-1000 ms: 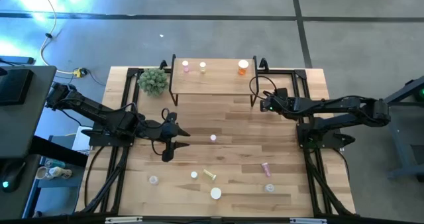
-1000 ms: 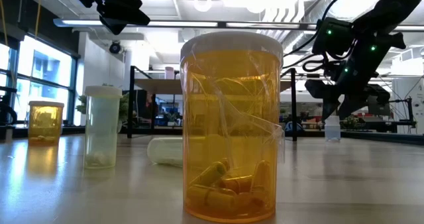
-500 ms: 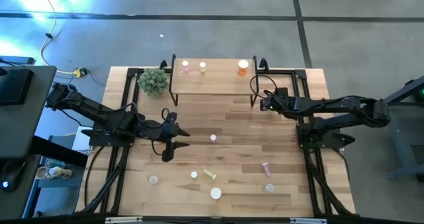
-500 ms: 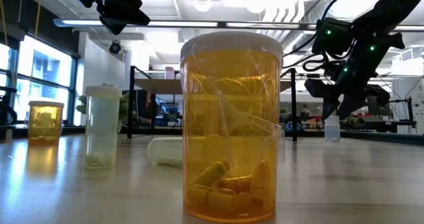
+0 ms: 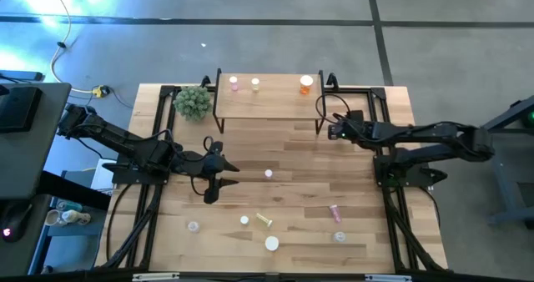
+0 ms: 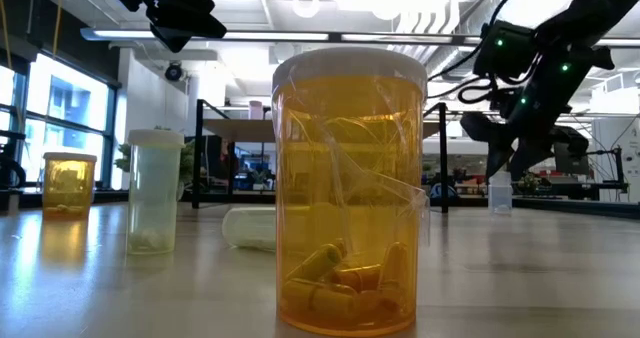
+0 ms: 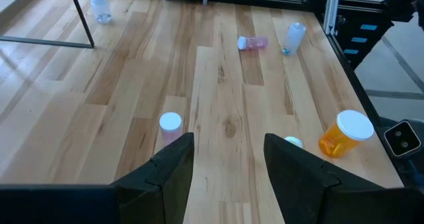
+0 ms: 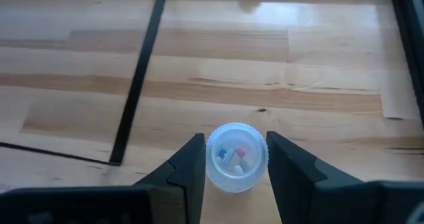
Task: Pick and place medicine bottles onto shelf by color
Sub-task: Put the top transparent pill bottle on the shelf
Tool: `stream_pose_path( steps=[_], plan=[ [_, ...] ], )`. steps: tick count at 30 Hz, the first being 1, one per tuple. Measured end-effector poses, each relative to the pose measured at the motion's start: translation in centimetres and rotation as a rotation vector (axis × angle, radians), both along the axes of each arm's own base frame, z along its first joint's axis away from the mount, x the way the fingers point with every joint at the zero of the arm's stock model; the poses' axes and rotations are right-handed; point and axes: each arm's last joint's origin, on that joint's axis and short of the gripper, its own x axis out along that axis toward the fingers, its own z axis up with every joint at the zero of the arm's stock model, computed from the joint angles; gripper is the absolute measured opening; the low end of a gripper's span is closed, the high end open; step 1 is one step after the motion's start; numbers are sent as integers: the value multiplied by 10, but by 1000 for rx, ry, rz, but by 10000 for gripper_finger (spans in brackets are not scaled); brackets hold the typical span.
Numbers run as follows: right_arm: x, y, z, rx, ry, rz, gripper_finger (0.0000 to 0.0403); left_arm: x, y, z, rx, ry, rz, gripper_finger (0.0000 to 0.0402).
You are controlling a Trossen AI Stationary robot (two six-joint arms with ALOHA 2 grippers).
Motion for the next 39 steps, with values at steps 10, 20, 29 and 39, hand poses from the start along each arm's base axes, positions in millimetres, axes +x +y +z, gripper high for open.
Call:
stream_pose_path(
  steps=[10, 20, 29, 39],
  plan=[
    [-7, 3, 26, -18, -65, 0, 120, 0, 0, 0, 0, 0, 0, 172],
    [0, 4, 82, -81, -56, 9, 119, 0, 0, 0, 0, 0, 0, 172],
    [5, 1, 146, -201, -118, -2, 119, 0, 0, 0, 0, 0, 0, 172],
    [34, -11, 204, -309, -119, 46, 119, 0, 0, 0, 0, 0, 0, 172]
  ],
)
